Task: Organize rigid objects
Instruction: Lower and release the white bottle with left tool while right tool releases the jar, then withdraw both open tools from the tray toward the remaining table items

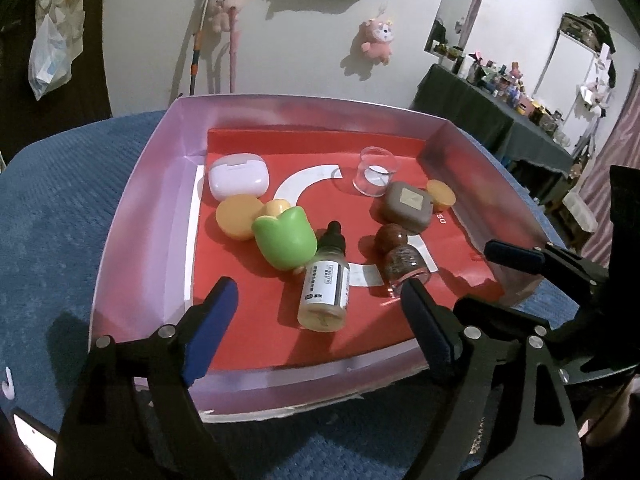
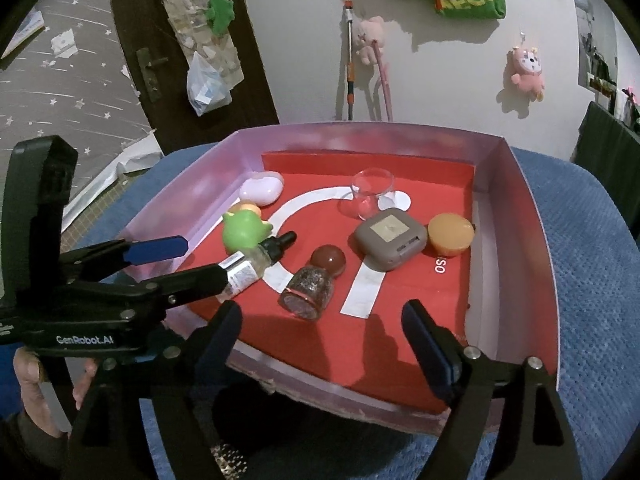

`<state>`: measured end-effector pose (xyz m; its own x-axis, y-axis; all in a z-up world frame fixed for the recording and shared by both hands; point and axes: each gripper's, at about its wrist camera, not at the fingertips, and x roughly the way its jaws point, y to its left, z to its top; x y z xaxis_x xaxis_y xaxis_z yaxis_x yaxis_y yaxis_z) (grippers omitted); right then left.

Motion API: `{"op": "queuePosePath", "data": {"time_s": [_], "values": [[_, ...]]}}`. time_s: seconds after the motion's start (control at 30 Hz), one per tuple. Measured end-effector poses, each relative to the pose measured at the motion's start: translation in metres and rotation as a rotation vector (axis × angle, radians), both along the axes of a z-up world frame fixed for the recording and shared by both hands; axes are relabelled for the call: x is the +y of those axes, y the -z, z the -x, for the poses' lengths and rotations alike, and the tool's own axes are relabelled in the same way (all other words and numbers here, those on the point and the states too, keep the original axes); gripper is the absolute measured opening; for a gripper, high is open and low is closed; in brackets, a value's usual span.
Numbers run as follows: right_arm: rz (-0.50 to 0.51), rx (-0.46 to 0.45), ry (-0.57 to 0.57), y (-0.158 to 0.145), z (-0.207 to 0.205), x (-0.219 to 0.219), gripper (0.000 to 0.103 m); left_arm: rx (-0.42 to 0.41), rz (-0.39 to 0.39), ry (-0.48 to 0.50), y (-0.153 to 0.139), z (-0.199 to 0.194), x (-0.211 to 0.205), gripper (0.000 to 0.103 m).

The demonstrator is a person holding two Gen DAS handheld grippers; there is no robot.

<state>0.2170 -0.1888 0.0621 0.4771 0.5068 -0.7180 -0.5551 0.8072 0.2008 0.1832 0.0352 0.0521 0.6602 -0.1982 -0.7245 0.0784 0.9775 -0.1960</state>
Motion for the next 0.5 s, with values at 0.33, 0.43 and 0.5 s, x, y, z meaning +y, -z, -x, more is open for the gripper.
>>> {"op": "queuePosePath", "data": {"time_s": [0.33, 0.43, 0.5], "values": [[-0.04, -0.04, -0.03, -0.01, 0.016, -0.002, 0.1, -0.05, -0.018, -0.008, -0.013, 0.012, -0.003, 0.101], [-0.048, -0.057, -0.032, -0.013, 0.021, -0.003, 0.103, -0.073, -0.029, -0.026, -0.02, 0.017, 0.0, 0.103], [-0.048, -0.074, -0.03, -0.015, 0.023, -0.004, 0.103, -0.081, -0.027, -0.039, -0.023, 0.018, 0.005, 0.103]]}}
